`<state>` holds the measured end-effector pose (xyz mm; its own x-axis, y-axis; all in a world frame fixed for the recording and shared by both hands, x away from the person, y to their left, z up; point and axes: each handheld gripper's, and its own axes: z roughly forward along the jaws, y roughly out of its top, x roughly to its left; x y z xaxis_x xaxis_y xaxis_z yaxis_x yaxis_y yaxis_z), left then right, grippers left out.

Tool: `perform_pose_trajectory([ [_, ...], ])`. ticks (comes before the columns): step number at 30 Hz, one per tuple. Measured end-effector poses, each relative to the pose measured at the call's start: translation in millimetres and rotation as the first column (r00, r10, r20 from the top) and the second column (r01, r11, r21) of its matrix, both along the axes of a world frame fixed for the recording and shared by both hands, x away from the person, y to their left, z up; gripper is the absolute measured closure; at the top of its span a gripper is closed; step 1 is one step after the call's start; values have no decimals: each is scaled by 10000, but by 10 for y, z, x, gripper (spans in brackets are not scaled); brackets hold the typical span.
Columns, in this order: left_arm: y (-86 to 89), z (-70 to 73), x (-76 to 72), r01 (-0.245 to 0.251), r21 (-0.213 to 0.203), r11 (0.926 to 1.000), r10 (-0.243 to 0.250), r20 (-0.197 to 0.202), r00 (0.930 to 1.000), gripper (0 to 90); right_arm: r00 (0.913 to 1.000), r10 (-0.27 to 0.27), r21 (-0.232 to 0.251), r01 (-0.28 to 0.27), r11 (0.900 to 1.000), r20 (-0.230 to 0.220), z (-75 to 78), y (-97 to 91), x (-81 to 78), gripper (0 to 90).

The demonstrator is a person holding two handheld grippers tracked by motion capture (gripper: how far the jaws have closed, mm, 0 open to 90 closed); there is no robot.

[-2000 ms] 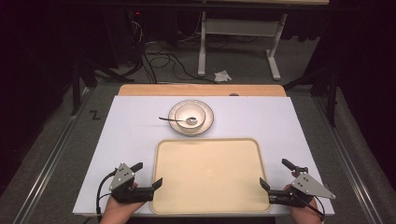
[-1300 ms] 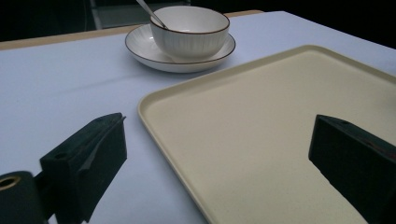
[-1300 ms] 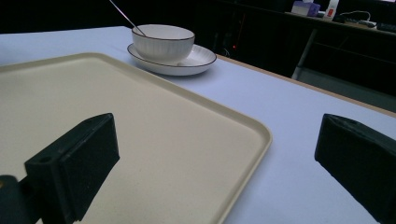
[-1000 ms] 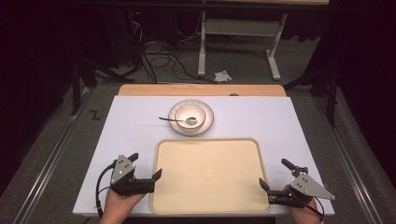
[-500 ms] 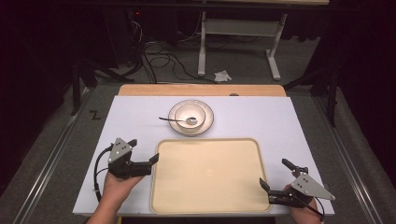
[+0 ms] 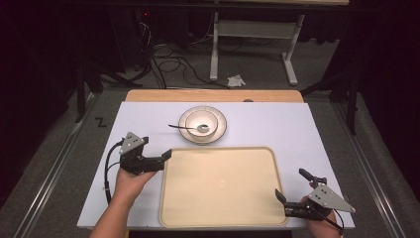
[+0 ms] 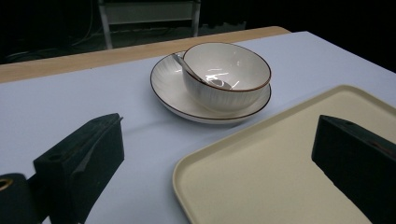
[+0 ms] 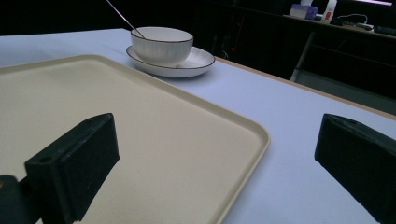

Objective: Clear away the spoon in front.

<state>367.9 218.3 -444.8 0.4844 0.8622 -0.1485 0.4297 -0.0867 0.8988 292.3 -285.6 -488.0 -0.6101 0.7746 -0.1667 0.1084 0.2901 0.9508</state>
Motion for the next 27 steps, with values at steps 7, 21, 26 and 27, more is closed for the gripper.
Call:
perform_pose_trajectory([
  [7,-38,48,189,-91,-87,9999,90,-137,9999,42,10000,34,60,-34,10000,26,1,4,1,6],
  [21,-209,190,562,-134,-213,9997,129,-245,9996,58,10000,-37,206,37,9998,0,5,-4,-6,6],
  [26,-259,223,663,-176,-159,9997,170,-344,9993,62,10000,-56,212,58,9998,-54,4,0,-10,6],
  [27,-264,229,677,-182,-199,9996,176,-345,9992,63,10000,-52,214,53,9998,-51,4,1,-10,6],
])
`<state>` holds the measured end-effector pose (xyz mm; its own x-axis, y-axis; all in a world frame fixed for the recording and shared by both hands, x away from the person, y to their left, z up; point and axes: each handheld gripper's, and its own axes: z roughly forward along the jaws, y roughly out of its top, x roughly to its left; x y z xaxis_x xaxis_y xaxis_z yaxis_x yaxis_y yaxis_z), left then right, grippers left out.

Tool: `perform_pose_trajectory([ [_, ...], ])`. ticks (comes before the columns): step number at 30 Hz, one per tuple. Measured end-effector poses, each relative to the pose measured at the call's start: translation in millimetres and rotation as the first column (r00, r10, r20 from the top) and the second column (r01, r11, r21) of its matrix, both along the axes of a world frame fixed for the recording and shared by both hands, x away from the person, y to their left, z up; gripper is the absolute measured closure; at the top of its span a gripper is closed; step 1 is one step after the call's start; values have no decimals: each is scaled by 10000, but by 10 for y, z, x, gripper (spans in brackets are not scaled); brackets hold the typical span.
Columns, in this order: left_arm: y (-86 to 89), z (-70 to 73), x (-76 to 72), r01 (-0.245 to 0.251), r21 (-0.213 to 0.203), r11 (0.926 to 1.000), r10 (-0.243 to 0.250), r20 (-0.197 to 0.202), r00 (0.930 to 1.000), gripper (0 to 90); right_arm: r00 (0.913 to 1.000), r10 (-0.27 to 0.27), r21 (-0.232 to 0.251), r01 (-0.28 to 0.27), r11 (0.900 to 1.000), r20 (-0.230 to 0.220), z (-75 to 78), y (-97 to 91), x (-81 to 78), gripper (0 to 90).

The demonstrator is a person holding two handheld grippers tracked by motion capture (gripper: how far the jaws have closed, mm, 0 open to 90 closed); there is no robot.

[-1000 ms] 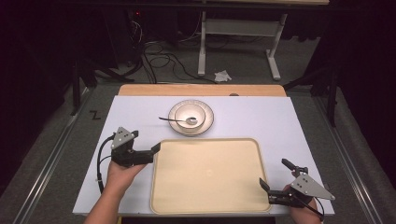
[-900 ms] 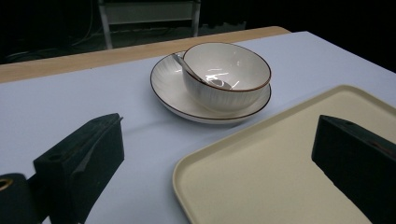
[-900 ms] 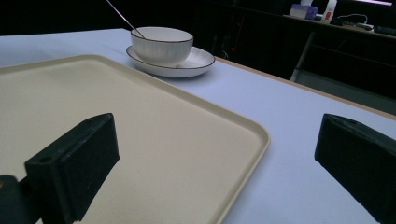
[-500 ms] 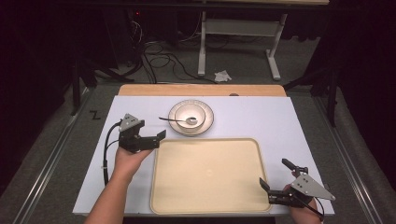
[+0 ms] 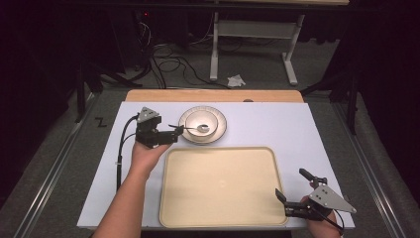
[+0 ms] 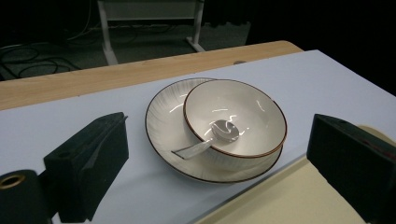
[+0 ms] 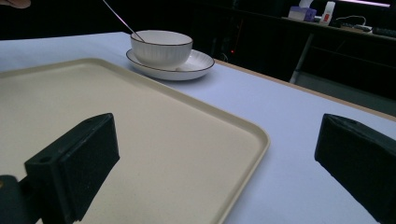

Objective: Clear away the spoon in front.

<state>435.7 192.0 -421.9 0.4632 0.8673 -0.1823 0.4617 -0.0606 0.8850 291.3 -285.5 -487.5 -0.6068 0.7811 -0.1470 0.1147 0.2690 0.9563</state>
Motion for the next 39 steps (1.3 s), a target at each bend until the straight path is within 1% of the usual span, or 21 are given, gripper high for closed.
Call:
perform_pose_trajectory([
  [4,-15,24,54,23,-4,10000,-23,-75,10000,70,9999,73,19,-73,10000,77,-5,-5,12,6],
  [7,-11,31,86,-25,-87,10000,24,-144,9999,83,10000,50,43,-50,10000,-2,-9,-7,11,6],
  [10,17,13,119,-97,-396,9992,78,-486,9988,115,10000,42,8,-42,10000,18,-9,-8,12,5],
  [12,37,2,136,-157,-494,9987,123,-671,9977,125,10000,36,21,-36,10000,9,-9,-8,12,6],
  [14,62,-6,151,-177,-771,9969,105,-934,9956,164,10000,21,39,-21,10000,-9,-10,-7,13,6],
  [16,74,-15,160,-309,-746,9967,225,-1105,9936,194,10000,44,4,-44,10000,25,-11,-7,16,6],
  [18,89,-29,162,-279,-890,9956,168,-1231,9922,236,10000,76,25,-76,10000,8,-12,-7,14,6],
  [20,105,-48,168,-318,-1031,9942,166,-1452,9893,291,10000,84,22,-84,10000,9,-12,-8,13,6],
  [21,114,-56,170,-288,-1128,9932,111,-1542,9880,312,10000,65,9,-65,10000,0,-12,-9,12,6],
  [23,138,-81,173,-376,-1386,9896,136,-1707,9852,380,10000,24,47,-23,10000,-62,-12,-8,8,6],
  [24,151,-94,174,-406,-1514,9876,129,-1794,9837,391,10000,58,40,-58,10000,-31,-12,-9,11,6],
  [25,159,-108,176,-451,-1555,9868,154,-1867,9823,412,10000,60,12,-60,10000,-27,-12,-12,11,6],
  [26,164,-121,177,-486,-1481,9878,187,-1969,9803,438,10000,63,20,-63,10000,-27,-12,-11,11,6],
  [29,178,-164,177,-545,-1447,9880,214,-2214,9750,489,10000,63,7,-63,10000,-14,-14,-10,14,6],
  [32,191,-193,168,-551,-1524,9868,193,-2274,9736,558,10000,90,-15,-90,10000,-10,-17,-8,18,6],
  [33,195,-202,168,-463,-1642,9853,76,-2286,9735,583,9999,104,-36,-104,9999,6,-18,-8,20,6],
  [35,191,-206,166,-374,-1742,9840,-36,-2296,9733,634,9999,113,-19,-113,9999,-54,-19,-3,16,6],
  [37,180,-199,161,-332,-1747,9841,-73,-2260,9741,683,9999,100,-13,-100,9999,-63,-19,-3,15,6],
  [39,170,-187,155,-349,-1773,9835,-51,-2204,9754,713,9999,96,-9,-96,10000,-62,-19,-2,15,6],
])
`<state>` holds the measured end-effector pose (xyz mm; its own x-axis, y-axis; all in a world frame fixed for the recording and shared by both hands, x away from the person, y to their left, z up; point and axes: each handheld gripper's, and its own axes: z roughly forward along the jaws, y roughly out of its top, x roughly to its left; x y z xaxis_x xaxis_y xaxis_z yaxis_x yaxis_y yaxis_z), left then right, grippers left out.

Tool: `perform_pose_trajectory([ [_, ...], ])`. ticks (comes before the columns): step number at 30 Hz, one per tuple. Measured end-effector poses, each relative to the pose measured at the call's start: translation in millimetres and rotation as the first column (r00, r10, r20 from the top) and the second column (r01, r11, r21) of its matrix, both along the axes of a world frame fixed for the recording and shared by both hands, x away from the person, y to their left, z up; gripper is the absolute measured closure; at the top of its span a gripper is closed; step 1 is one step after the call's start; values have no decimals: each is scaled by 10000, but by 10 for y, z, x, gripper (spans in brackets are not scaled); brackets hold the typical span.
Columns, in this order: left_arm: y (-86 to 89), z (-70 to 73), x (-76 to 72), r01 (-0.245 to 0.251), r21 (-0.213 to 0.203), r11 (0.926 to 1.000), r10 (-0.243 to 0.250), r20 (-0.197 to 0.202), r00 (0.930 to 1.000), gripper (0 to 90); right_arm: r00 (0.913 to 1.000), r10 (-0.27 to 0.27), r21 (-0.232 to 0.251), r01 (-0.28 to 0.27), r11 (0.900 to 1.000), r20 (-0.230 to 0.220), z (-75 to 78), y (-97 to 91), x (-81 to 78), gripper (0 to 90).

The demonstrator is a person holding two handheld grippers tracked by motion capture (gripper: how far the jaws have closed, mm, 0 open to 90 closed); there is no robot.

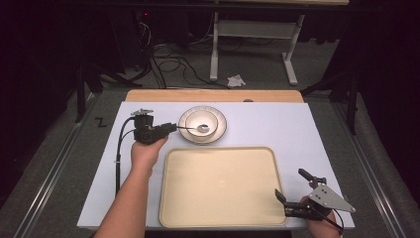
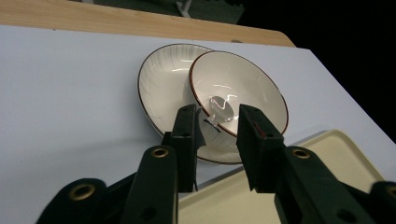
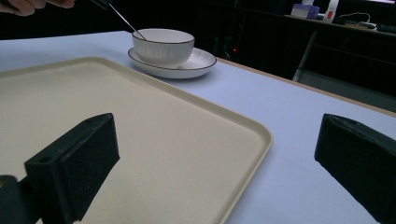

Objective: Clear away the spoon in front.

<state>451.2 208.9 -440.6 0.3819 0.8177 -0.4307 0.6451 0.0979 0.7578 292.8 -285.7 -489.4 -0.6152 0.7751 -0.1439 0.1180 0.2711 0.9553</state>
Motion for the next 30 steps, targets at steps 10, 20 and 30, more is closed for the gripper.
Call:
perform_pose_trajectory([
  [10,-21,10,-11,-28,124,9999,28,57,10000,834,10000,37,-34,-37,10000,48,0,-5,3,6],
  [20,-75,47,-76,123,568,9983,-164,710,9973,897,10000,-6,-20,6,10000,64,6,-3,-1,6],
  [30,-99,240,-306,-198,870,9960,-20,2429,9700,898,10000,41,-7,-41,10000,80,7,0,-2,6],
])
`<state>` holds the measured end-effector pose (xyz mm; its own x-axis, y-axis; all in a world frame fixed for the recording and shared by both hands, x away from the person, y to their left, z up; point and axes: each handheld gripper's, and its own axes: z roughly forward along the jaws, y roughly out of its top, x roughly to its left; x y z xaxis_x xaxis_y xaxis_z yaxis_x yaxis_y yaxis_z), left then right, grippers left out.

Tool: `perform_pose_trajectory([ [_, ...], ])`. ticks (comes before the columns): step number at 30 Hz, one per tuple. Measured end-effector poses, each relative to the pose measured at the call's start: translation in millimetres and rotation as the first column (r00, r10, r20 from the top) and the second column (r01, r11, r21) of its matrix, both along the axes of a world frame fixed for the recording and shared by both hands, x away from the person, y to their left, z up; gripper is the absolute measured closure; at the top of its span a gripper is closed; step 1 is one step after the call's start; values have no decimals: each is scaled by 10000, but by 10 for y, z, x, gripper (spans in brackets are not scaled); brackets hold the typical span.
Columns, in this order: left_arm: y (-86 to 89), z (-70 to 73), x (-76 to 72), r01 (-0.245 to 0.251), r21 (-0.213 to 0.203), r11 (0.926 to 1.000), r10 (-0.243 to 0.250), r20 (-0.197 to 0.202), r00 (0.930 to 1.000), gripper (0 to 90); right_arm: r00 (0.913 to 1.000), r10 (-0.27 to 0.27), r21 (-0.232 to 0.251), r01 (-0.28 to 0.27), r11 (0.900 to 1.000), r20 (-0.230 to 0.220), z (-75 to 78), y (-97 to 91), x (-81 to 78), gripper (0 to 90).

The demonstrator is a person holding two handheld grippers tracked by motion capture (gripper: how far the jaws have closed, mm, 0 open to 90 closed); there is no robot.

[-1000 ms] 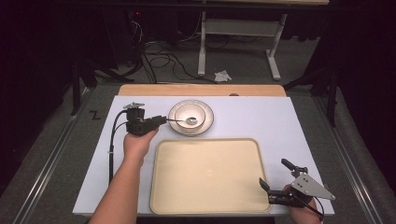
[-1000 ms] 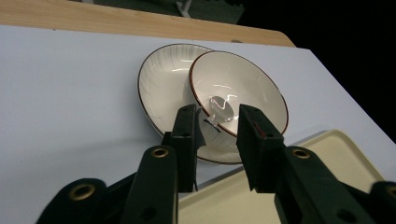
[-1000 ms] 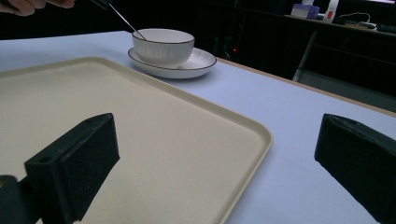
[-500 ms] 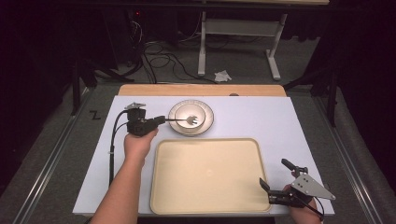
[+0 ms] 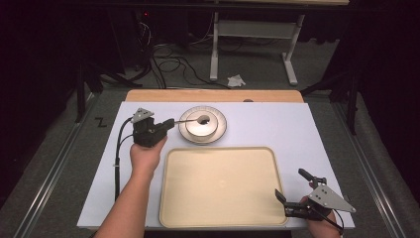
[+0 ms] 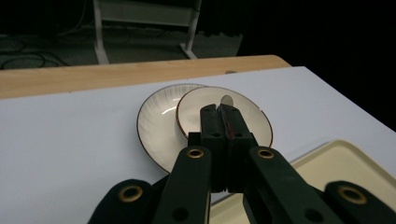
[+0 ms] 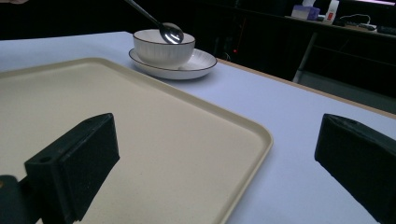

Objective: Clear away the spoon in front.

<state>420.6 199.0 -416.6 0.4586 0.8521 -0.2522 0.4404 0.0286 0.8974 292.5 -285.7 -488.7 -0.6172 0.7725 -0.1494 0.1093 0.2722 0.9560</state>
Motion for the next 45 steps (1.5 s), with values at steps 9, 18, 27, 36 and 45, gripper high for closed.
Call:
perform_pose_trajectory([
  [9,28,139,-270,-24,166,9999,8,946,9955,898,10000,21,-23,-21,10000,19,6,13,-9,6],
  [18,76,100,-581,209,17,9998,-209,1432,9895,898,10000,54,-31,-54,10000,51,5,21,-11,6],
  [27,172,7,-863,273,2,9996,-270,1630,9863,898,9999,108,-141,-106,9998,77,0,28,-8,6],
  [36,244,-145,-1131,382,-139,9992,-353,1664,9854,898,10000,91,-150,-91,9998,7,-4,34,-10,6],
  [45,315,-348,-1436,726,-689,9950,-600,1699,9836,898,10000,40,-141,-41,9999,-81,-20,32,-6,6],
])
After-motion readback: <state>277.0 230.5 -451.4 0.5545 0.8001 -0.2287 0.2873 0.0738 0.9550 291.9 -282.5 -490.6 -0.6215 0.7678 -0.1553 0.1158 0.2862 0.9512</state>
